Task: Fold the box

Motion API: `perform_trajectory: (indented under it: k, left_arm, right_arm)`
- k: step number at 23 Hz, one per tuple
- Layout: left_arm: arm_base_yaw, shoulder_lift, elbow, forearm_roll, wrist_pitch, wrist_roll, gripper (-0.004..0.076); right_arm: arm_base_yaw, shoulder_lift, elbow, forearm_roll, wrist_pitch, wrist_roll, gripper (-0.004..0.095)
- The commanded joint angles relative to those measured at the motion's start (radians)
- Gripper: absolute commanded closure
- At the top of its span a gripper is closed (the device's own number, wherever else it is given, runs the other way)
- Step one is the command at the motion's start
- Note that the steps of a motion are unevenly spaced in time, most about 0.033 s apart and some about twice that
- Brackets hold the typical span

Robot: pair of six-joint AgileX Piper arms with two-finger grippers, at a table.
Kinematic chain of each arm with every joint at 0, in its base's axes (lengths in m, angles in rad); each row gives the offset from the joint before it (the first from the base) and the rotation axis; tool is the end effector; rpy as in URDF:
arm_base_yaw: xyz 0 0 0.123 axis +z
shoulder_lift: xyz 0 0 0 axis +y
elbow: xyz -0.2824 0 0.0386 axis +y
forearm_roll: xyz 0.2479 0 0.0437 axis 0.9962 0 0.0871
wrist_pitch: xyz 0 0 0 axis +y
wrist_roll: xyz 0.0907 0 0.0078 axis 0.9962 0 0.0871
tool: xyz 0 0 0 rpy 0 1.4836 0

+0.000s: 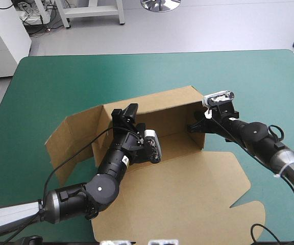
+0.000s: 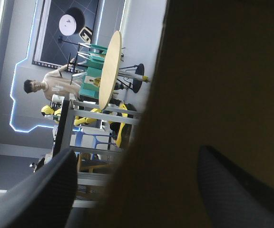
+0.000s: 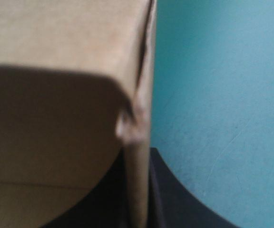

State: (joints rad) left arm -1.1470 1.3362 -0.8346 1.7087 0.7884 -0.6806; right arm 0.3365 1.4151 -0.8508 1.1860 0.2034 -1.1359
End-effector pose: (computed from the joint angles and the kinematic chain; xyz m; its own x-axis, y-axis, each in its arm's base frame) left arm 0.1704 -0.2221 0.3081 0.2753 0.9198 -0.2797 0.2727 0.2042 0.9402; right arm 0.2805 0.1163 0.2652 -0.5167 -0.1362 -0.8452 -0.4529 0.8813 0.1348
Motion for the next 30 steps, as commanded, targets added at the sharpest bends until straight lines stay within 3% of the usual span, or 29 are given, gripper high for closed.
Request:
perform_trajectory:
  k: [1,10,12,14,15,18,23,25,27,28,30]
  left_arm:
    - [-0.002,-0.027,-0.027,0.065,0.044,-0.017,0.0211]
    - [-0.051,-0.027,-0.027,0.065,0.041,-0.017,0.0239]
    - [-0.051,-0.028,-0.027,0.061,0.05,-0.017,0.0328]
    - [-0.051,-0.04,-0.027,0.024,0.073,-0.023,0.0553]
    - [-0.051,-0.058,-0.027,-0.018,0.081,-0.034,0.0732]
    - [-0.048,-0.138,-0.027,-0.147,0.029,-0.046,0.0717]
    - [0.087,-0.305,-0.027,-0.556,-0.195,0.079,0.0717]
    - [0.179,-0.353,-0.027,-0.762,-0.236,0.224,0.0717]
    - [0.315,-0.418,-0.027,-1.08,-0.261,0.481,0.0717]
    - [0.391,-0.453,-0.036,-1.269,-0.256,0.628,0.0717]
    - [0.464,-0.486,-0.054,-1.44,-0.229,0.767,0.0717]
  right_arm:
    - [-0.004,0.04,-0.067,0.017,-0.019,0.033,0.0925]
    - [-0.004,0.099,-0.137,0.017,-0.049,0.033,0.0925]
    - [-0.004,0.099,-0.137,0.017,-0.06,0.033,0.0925]
    - [-0.004,0.099,-0.137,0.015,-0.06,0.033,0.0925]
    - [-0.004,0.099,-0.137,0.015,-0.06,0.041,0.0925]
    - [-0.004,0.099,-0.137,0.015,-0.06,0.049,0.0925]
    - [-0.004,0.099,-0.137,-0.011,-0.054,0.078,0.0925]
    - [-0.004,0.099,-0.137,-0.011,-0.053,0.078,0.0925]
    - [-0.004,0.099,-0.137,-0.011,-0.053,0.078,0.0925]
    - [-0.004,0.102,-0.137,-0.011,-0.053,0.078,0.0925]
    - [-0.004,0.107,-0.137,-0.011,-0.053,0.078,0.0925]
